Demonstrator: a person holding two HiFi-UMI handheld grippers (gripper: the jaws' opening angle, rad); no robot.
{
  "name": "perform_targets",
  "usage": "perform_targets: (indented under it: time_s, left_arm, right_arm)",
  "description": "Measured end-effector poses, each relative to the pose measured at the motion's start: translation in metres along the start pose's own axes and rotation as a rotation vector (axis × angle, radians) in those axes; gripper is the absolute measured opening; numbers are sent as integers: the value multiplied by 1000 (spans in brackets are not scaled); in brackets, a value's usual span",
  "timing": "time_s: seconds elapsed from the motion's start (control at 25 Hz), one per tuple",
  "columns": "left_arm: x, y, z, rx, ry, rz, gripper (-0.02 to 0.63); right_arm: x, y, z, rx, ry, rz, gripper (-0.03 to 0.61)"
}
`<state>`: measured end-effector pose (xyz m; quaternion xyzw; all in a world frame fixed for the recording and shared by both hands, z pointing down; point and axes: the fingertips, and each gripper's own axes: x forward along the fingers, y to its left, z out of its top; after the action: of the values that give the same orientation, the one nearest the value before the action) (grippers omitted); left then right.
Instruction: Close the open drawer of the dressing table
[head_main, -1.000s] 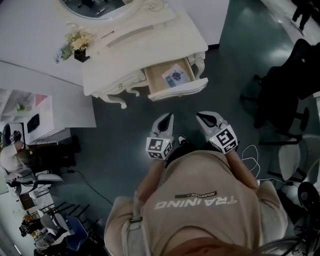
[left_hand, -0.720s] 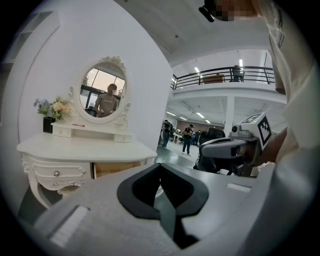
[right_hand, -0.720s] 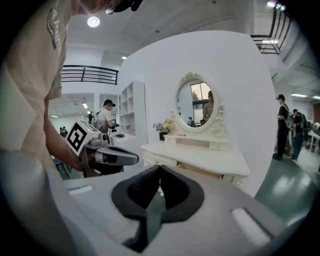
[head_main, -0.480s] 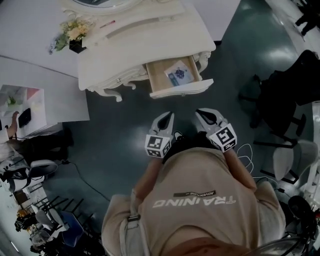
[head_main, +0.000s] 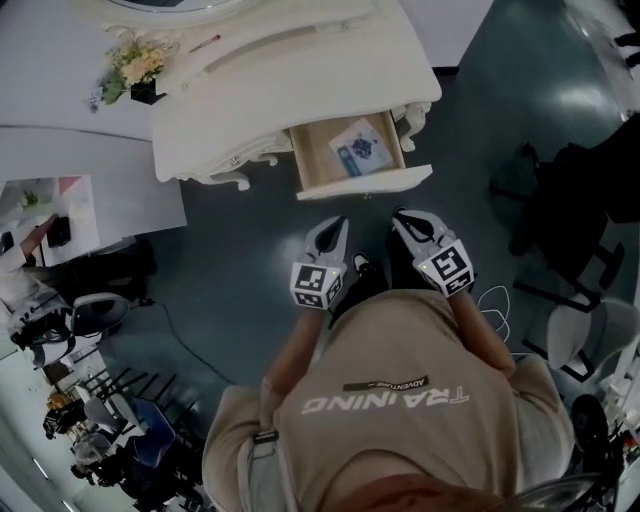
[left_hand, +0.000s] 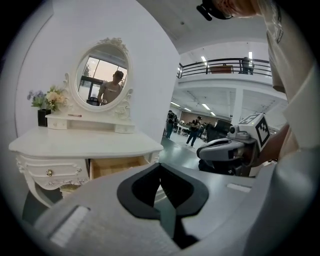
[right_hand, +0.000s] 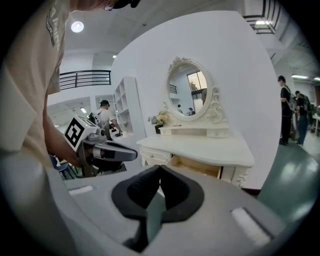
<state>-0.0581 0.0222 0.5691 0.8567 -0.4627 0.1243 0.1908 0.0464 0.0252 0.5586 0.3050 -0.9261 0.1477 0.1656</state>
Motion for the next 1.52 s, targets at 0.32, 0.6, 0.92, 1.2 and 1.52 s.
perform_targets:
  time_s: [0.32, 0.6, 0.92, 1.2, 1.52]
  left_arm:
    - [58, 15, 40, -30, -20, 99, 8]
    - [100, 32, 52, -44, 12, 182, 8]
    - [113, 41, 39, -93, 79, 241, 8]
    - [114, 57, 4, -168, 157, 221, 8]
    - [102, 81, -70, -214, 322, 190, 8]
  right_arm:
    - [30, -84, 32, -36, -10, 95, 5]
    - [50, -130, 29, -36, 27, 187, 5]
    - [75, -164, 25, -40, 53, 250, 5]
    - [89, -172, 14, -16, 83, 244, 5]
    - [91, -152, 29, -35, 117, 218, 5]
